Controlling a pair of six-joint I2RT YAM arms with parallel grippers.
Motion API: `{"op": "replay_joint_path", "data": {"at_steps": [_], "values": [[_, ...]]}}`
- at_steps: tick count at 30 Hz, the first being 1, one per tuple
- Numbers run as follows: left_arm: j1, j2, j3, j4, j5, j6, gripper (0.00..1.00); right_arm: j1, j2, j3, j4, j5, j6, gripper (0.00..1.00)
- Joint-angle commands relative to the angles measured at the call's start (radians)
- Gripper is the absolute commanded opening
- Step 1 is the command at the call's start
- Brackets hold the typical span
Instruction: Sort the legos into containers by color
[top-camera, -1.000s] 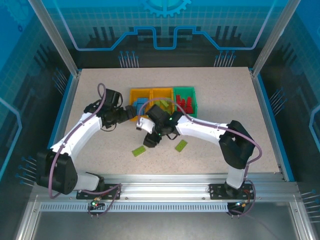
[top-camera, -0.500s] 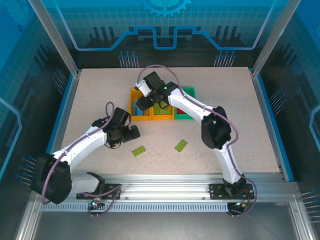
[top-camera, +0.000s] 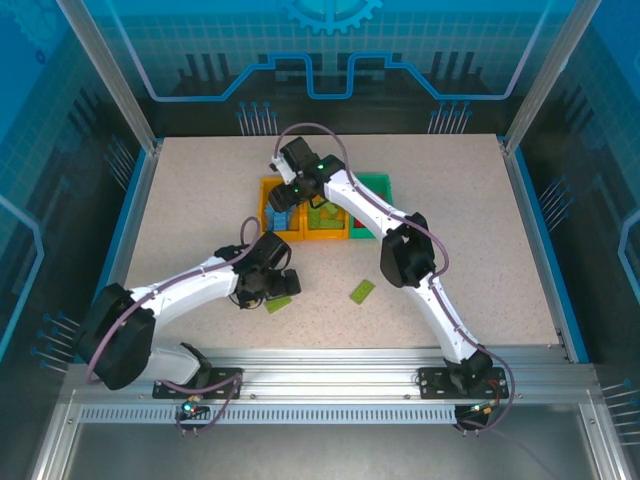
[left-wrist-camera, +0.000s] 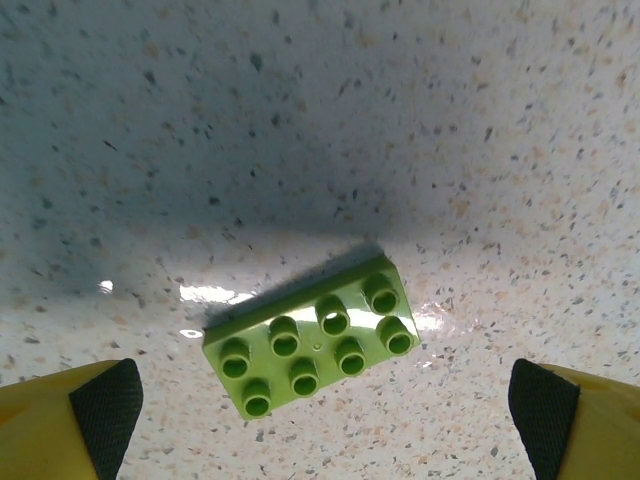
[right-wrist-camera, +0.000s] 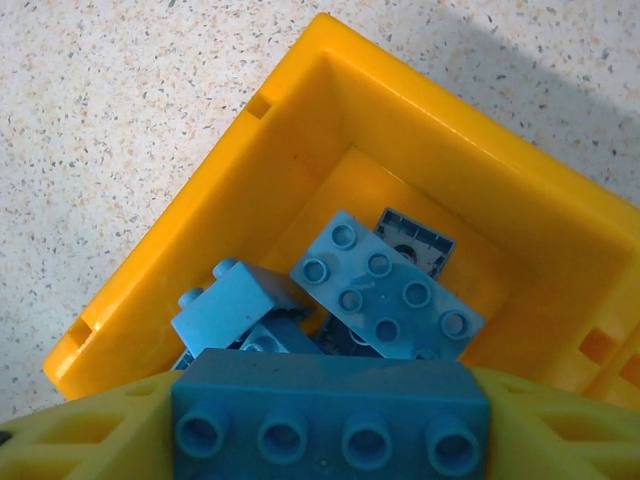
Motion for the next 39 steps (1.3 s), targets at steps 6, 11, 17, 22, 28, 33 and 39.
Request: {"op": "replay_joint_path", "data": {"at_steps": [6,11,17,22,28,33,39], "values": [[-0.039,0.081,-0.010,-0.001,0.000,-0.056,0.99,-0.018,-0.030,0.025,-0.021,-0.079,0.043,0.88],[-0.038,0.118,-0.025,0.021,0.012,-0.127,0.99,-0.017,-0.127,-0.039,-0.007,-0.090,0.068,0.92],[-0.038,0.123,-0.029,0.041,0.010,-0.219,0.99,-0.017,-0.310,-0.238,0.060,-0.052,0.081,0.92],[-0.038,0.136,-0.047,0.088,0.023,-0.283,0.99,-0.034,-0.483,-0.483,0.159,-0.006,0.092,0.92],[-0.036,0.176,-0.076,0.129,0.020,-0.311,0.96,-0.082,-0.701,-0.761,0.272,0.030,0.103,0.93],[-0.036,0.197,-0.084,0.190,0.030,-0.329,0.79,-0.128,-0.841,-0.941,0.303,0.089,0.089,0.95],[-0.037,0.229,-0.055,0.189,0.014,-0.308,0.63,-0.200,-0.974,-1.133,0.326,0.109,0.103,0.96]]}}
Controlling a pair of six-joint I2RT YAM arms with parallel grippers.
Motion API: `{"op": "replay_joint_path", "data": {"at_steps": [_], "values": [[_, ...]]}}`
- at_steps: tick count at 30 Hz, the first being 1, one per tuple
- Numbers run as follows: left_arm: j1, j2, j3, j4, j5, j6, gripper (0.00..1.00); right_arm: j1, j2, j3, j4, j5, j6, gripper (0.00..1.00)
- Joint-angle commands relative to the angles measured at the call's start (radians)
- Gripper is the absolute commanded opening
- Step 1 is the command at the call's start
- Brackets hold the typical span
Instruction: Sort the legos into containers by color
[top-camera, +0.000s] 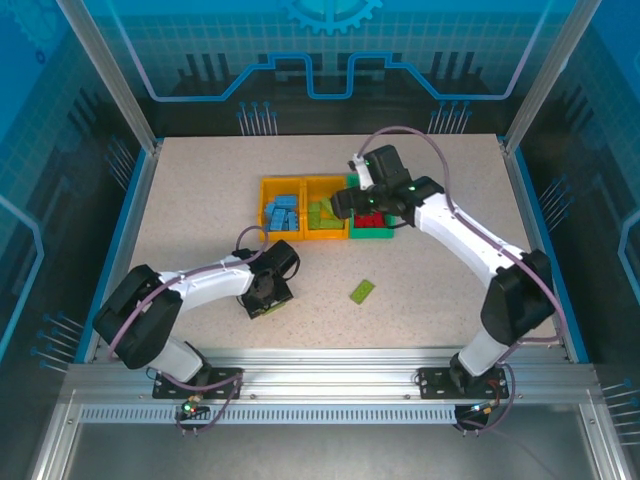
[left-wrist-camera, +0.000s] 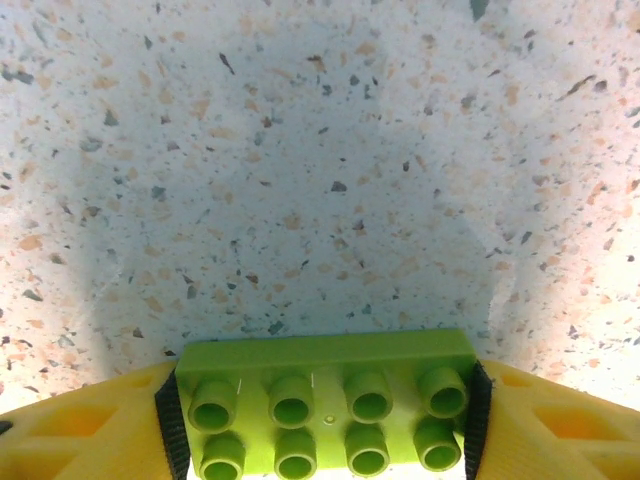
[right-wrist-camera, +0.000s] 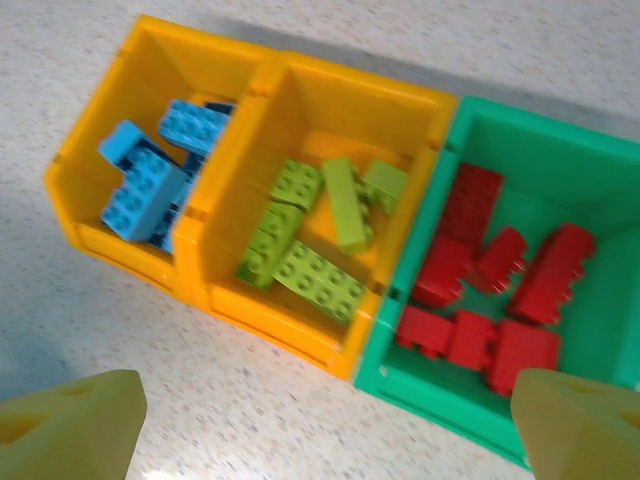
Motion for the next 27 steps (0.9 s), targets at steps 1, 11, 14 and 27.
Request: {"op": "replay_joint_path", "data": {"at_steps": [1,11,14,27], "values": [[-0.008,0.090,-0.033,0.173,0.069,-0.010,0.63,-0.040,-0.081,-0.094,0.045,0.019,0.021,0.96],[-0.008,0.083,0.128,0.071,0.025,0.098,0.64,-0.049,-0.180,-0.312,0.027,-0.002,0.026,0.95],[-0.007,0.114,0.262,0.017,0.004,0.181,0.65,-0.035,-0.222,-0.429,0.116,-0.084,0.045,0.95],[0.105,0.474,0.926,-0.103,0.038,0.430,0.66,0.134,-0.223,-0.605,0.129,-0.078,0.002,0.97]]}}
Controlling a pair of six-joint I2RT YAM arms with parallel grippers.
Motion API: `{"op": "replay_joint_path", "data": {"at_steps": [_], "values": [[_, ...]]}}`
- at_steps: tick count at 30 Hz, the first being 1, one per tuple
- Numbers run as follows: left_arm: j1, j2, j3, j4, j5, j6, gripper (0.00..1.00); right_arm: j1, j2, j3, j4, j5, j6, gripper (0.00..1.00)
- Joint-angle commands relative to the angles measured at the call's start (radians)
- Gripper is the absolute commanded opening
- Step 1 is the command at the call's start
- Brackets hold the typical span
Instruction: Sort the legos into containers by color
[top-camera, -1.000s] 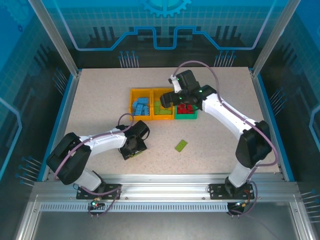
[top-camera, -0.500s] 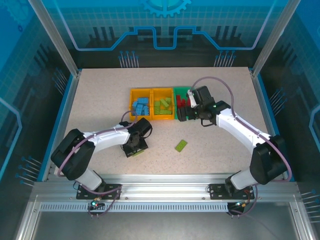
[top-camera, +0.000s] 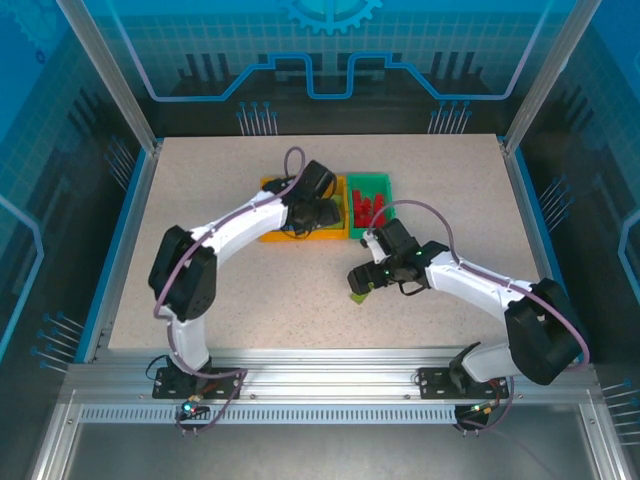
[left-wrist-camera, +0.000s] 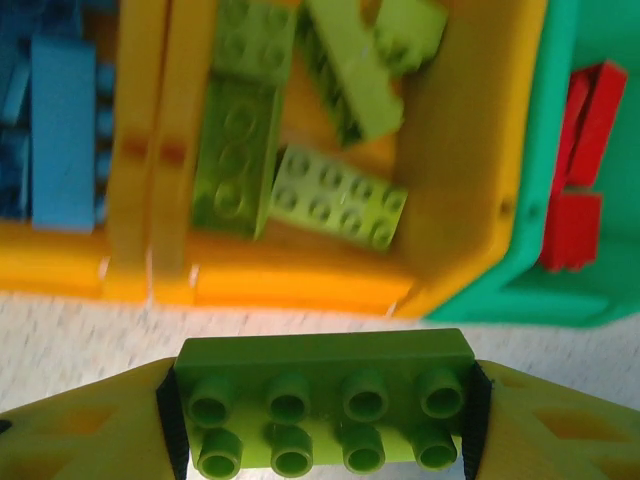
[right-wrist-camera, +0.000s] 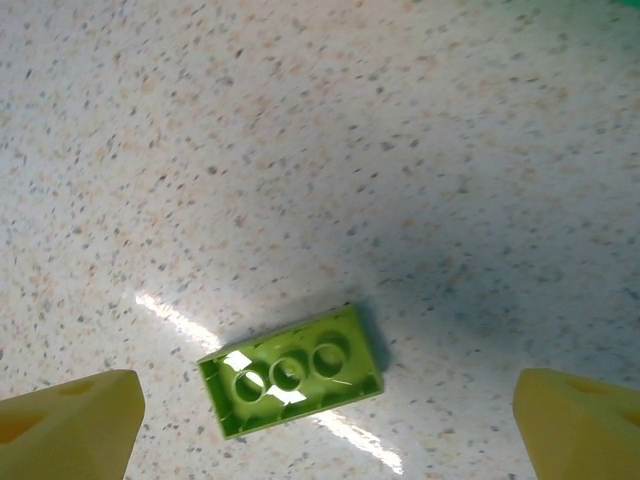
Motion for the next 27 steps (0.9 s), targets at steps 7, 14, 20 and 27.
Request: {"op": "replay_joint_path", "data": {"at_steps": [7,14,20,27], "values": [[0.090,0.230,0.290,-0.083,0.082,0.109,0.66,0.111,0.103,0.038,-0.033,-0.014,-0.103,1.00],[0.118,0.278,0.323,-0.058,0.132,0.094,0.72,0.137,0.227,0.155,-0.105,0.030,-0.126,1.00],[0.120,0.271,0.314,-0.038,0.170,0.086,0.84,0.164,0.293,0.233,-0.194,0.093,-0.112,0.99],[0.120,0.223,0.287,-0.027,0.192,0.076,0.99,0.186,0.290,0.240,-0.247,0.141,-0.083,0.99]]}}
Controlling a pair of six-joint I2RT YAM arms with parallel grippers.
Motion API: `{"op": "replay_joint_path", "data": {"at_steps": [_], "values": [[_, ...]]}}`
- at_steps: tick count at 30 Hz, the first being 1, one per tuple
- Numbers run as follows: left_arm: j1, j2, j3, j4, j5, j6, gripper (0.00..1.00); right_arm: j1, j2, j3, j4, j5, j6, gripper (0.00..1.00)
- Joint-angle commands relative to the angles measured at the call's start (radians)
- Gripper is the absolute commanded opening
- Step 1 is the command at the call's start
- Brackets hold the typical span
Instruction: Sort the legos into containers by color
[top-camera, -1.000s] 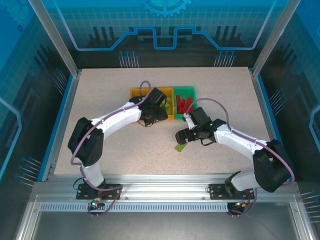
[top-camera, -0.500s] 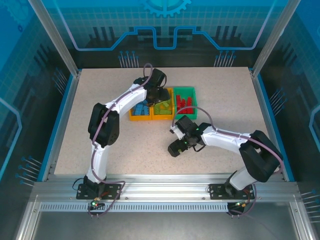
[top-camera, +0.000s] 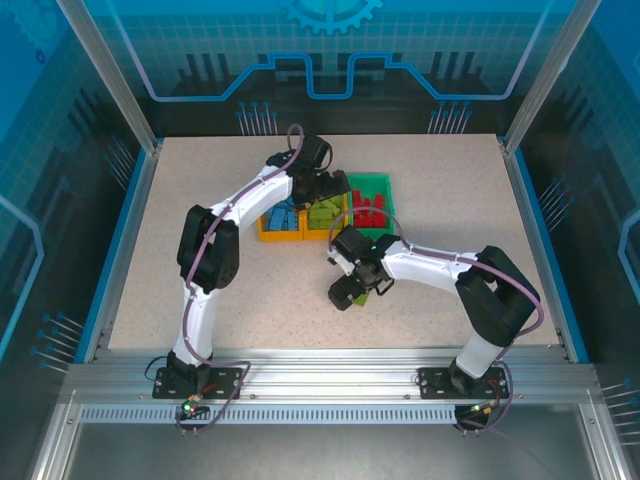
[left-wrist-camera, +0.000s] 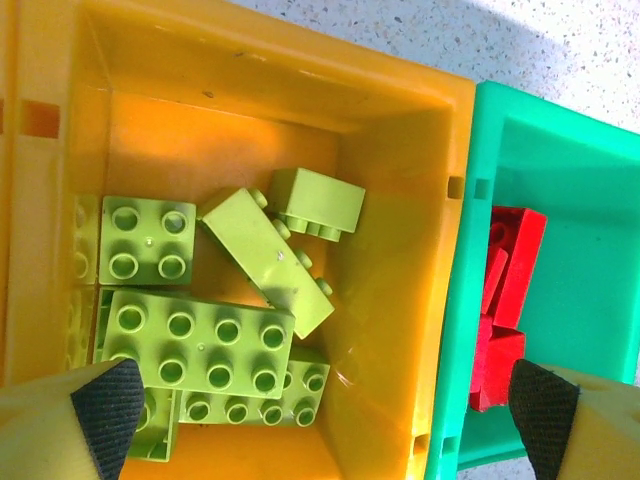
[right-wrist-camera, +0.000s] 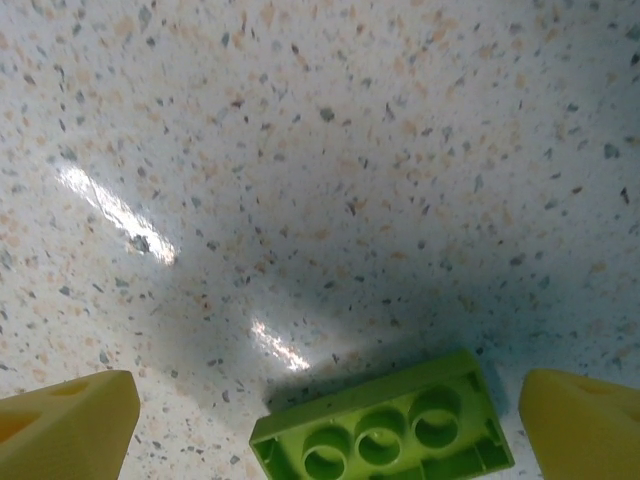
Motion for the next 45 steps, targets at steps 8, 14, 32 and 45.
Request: {"op": "replay_joint_path", "data": {"at_steps": [8,14,32,45], "values": [[0.005,-0.132,-0.114,0.068,0.113,-0.058,0.99,0.012,0.025,0.038,-0.127,0.036,0.069,0.98],[0.005,-0.235,-0.228,0.102,0.124,-0.052,0.99,0.003,0.032,0.041,-0.169,0.031,0.233,0.97],[0.004,-0.496,-0.625,0.208,0.101,-0.038,0.99,-0.014,0.126,0.040,-0.089,0.015,0.689,0.83],[0.006,-0.660,-0.875,0.220,0.033,-0.066,0.99,-0.015,0.188,0.072,-0.060,-0.001,0.652,0.31]]}}
